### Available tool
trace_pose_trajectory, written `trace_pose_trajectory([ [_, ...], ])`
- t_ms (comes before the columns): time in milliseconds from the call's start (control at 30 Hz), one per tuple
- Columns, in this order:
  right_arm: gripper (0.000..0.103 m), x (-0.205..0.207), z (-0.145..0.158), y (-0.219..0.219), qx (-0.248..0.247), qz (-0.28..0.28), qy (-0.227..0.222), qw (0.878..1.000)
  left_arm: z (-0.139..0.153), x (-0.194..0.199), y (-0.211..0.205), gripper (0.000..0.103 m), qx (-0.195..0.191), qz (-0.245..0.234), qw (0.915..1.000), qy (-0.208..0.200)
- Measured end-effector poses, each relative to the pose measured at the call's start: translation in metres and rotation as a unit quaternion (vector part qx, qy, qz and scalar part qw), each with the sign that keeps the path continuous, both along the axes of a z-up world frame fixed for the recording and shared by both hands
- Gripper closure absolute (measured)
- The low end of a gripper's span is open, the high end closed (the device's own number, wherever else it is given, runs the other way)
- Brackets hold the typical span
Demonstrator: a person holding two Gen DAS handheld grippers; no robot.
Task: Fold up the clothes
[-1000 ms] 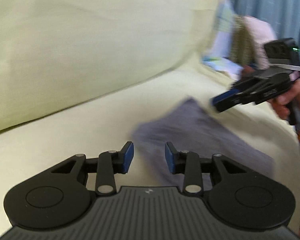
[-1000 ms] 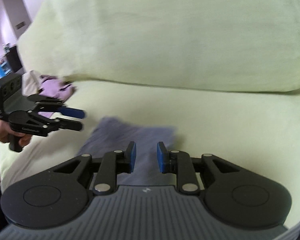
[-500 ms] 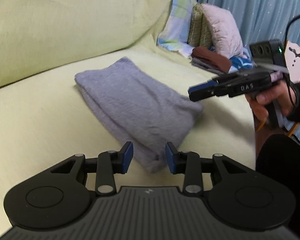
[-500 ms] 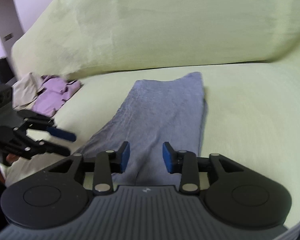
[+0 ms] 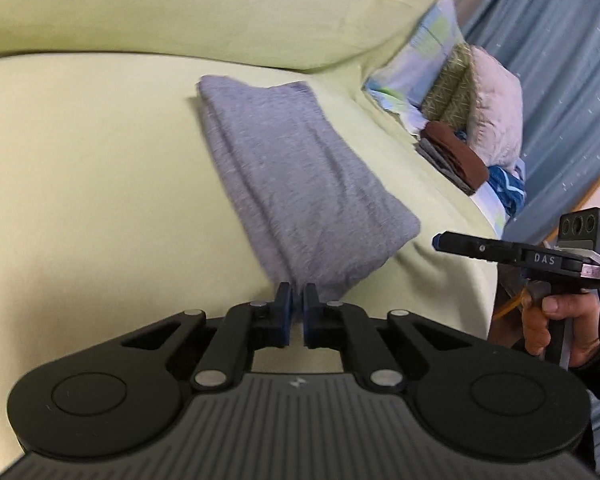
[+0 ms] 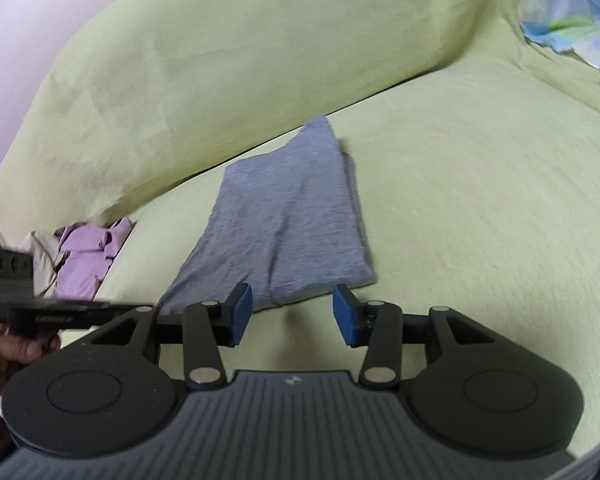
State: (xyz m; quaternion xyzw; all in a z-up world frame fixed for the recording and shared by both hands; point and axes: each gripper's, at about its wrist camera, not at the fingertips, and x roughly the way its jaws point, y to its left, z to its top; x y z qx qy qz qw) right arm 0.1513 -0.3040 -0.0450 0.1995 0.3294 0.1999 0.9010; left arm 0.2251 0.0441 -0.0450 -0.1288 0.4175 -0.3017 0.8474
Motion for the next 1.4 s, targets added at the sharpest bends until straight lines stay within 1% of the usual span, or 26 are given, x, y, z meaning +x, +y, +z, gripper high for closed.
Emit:
trace_pose_trajectory([
  [67,0.059,0.003,-0.002,-0.001,0.006,-0.01,0.001,1.0,0.009,0.0,-0.001,0.101,-0.011,0.005,0.9998,-0.018],
  [100,0.055,0.002,-0.003,-0.001,0.008,-0.015,0.001,1.0,0.014,0.001,-0.005,0.101,-0.018,0.0,0.9994,-0.03],
  [167,0.054,0.003,-0.006,0.0,0.014,-0.032,-0.001,0.999,0.02,0.005,-0.016,0.1,-0.028,-0.013,0.9984,-0.048],
  [267,0.055,0.002,-0.008,0.001,0.007,-0.047,-0.017,0.999,0.017,0.017,-0.035,0.1,-0.02,-0.04,0.9974,-0.057],
  [300,0.055,0.001,-0.006,0.003,-0.001,-0.051,-0.035,0.998,0.012,0.023,-0.042,0.1,-0.013,-0.048,0.9972,-0.056],
  [333,0.055,0.002,-0.005,0.006,-0.002,-0.04,-0.054,0.998,0.007,0.027,-0.043,0.1,-0.007,-0.047,0.9975,-0.052],
  [367,0.055,0.003,-0.005,0.009,-0.004,-0.034,-0.056,0.998,0.003,0.03,-0.044,0.1,-0.001,-0.047,0.9977,-0.048],
  [433,0.056,0.013,-0.007,0.028,-0.032,0.019,-0.072,0.997,-0.003,0.03,-0.043,0.1,0.017,-0.045,0.9977,-0.047],
  [500,0.061,0.019,-0.012,0.042,-0.065,0.049,-0.074,0.994,-0.006,0.026,-0.038,0.1,0.03,-0.044,0.9974,-0.047],
  [533,0.067,0.021,-0.014,0.047,-0.083,0.057,-0.074,0.992,-0.008,0.024,-0.036,0.099,0.036,-0.044,0.9972,-0.048],
  [600,0.08,0.021,-0.02,0.05,-0.15,0.06,-0.088,0.983,-0.007,0.018,-0.035,0.099,0.057,-0.047,0.9958,-0.054],
  [667,0.082,0.02,-0.019,0.042,-0.159,0.05,-0.087,0.982,-0.002,0.013,-0.037,0.099,0.084,-0.058,0.9925,-0.066],
  [733,0.08,0.019,-0.018,0.028,-0.182,0.023,-0.082,0.98,0.005,0.008,-0.04,0.099,0.114,-0.064,0.9878,-0.084],
  [800,0.074,0.013,-0.011,0.023,-0.203,0.014,-0.091,0.975,0.016,-0.006,-0.045,0.094,0.145,-0.08,0.978,-0.127],
  [900,0.075,-0.006,-0.002,0.031,-0.236,0.044,-0.127,0.962,0.025,-0.028,-0.057,0.086,0.168,-0.117,0.9623,-0.179],
  [933,0.075,-0.012,-0.001,0.034,-0.249,0.057,-0.136,0.957,0.027,-0.035,-0.061,0.08,0.175,-0.129,0.9567,-0.193],
  [967,0.075,-0.02,0.0,0.04,-0.281,0.085,-0.153,0.944,0.026,-0.04,-0.066,0.077,0.19,-0.141,0.9493,-0.208],
  [1000,0.076,-0.023,-0.001,0.046,-0.308,0.11,-0.164,0.931,0.023,-0.05,-0.075,0.077,0.222,-0.163,0.9326,-0.234],
  [1033,0.076,-0.026,-0.001,0.051,-0.335,0.134,-0.174,0.916,0.021,-0.055,-0.081,0.077,0.242,-0.177,0.921,-0.249],
  [1100,0.076,-0.028,-0.004,0.061,-0.393,0.175,-0.191,0.882,0.01,-0.071,-0.096,0.076,0.306,-0.21,0.8812,-0.293],
  [1133,0.076,-0.029,-0.004,0.064,-0.41,0.188,-0.197,0.87,0.005,-0.076,-0.1,0.073,0.327,-0.221,0.8664,-0.306],
  [1167,0.075,-0.03,-0.005,0.067,-0.428,0.2,-0.203,0.857,0.0,-0.081,-0.104,0.066,0.348,-0.231,0.851,-0.318],
  [1200,0.075,-0.03,-0.009,0.072,-0.458,0.219,-0.216,0.834,-0.005,-0.085,-0.109,0.063,0.37,-0.234,0.8359,-0.331],
  [1267,0.075,-0.031,-0.015,0.082,-0.514,0.255,-0.24,0.783,-0.014,-0.09,-0.116,0.062,0.41,-0.239,0.8058,-0.354],
  [1333,0.075,-0.032,-0.02,0.087,-0.536,0.27,-0.253,0.759,-0.017,-0.094,-0.12,0.064,0.436,-0.249,0.7845,-0.364],
  [1400,0.075,-0.031,-0.024,0.093,-0.557,0.284,-0.267,0.734,-0.02,-0.093,-0.12,0.083,0.454,-0.257,0.7757,-0.356],
])
